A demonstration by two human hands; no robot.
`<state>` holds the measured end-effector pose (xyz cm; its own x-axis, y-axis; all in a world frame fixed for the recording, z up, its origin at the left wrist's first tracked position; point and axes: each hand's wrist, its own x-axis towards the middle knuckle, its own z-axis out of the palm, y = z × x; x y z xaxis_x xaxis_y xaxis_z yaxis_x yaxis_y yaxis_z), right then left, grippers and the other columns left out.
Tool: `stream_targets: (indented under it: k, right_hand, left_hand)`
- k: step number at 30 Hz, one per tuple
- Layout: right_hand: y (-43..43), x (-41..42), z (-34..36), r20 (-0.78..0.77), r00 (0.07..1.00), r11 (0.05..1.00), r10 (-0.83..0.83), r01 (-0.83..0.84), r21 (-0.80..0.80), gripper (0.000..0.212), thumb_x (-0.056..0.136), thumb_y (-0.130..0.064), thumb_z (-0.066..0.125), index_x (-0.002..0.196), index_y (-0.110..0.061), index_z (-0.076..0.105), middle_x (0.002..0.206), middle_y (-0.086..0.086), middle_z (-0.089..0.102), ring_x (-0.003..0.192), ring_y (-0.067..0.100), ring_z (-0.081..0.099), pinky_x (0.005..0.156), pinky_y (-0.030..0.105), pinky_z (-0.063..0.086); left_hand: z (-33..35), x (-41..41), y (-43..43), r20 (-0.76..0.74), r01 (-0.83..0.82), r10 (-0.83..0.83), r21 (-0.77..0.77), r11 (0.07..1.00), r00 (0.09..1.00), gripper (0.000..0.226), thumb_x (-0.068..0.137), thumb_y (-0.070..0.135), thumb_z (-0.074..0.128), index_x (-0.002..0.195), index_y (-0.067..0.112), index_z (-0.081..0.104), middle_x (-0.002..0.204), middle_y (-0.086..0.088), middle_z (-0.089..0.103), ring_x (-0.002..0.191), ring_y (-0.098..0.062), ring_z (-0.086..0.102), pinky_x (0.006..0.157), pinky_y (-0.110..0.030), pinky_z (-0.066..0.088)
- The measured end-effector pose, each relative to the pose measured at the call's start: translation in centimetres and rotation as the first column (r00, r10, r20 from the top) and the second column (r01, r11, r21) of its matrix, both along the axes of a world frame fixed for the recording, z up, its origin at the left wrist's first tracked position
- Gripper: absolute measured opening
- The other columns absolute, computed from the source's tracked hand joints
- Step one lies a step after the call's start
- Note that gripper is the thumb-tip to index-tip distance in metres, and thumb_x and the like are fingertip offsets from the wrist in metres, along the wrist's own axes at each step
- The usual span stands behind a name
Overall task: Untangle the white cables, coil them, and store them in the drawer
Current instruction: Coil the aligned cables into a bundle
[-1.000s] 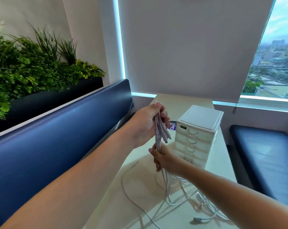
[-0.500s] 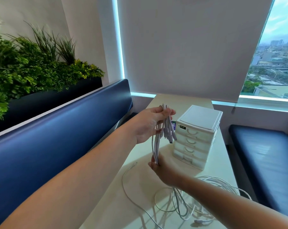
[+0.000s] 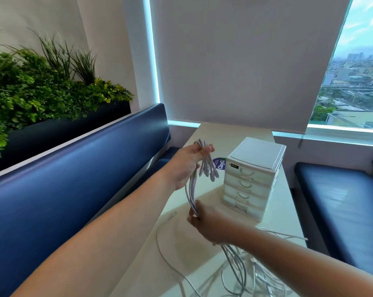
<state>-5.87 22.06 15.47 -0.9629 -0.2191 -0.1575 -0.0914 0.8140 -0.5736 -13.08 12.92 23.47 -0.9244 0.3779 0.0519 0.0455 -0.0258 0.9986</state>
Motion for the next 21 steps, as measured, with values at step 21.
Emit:
stream_targets:
  k: [21]
  right_hand:
    - [3.7, -1.8, 10.7, -0.139, 0.970, 0.924, 0.200, -0.140, 0.355, 0.019, 0.094, -0.032, 0.053, 0.091, -0.016, 0.062, 0.075, 0.000, 0.061, 0.058, 0.014, 0.058, 0.050, 0.022, 0.040]
  left_hand:
    - [-3.3, -0.8, -3.5, -0.169, 0.051, -0.192, -0.610, 0.791, 0.967, 0.012, 0.103, 0.031, 0.044, 0.097, 0.024, 0.051, 0.104, -0.002, 0.062, 0.092, -0.020, 0.055, 0.092, -0.038, 0.044]
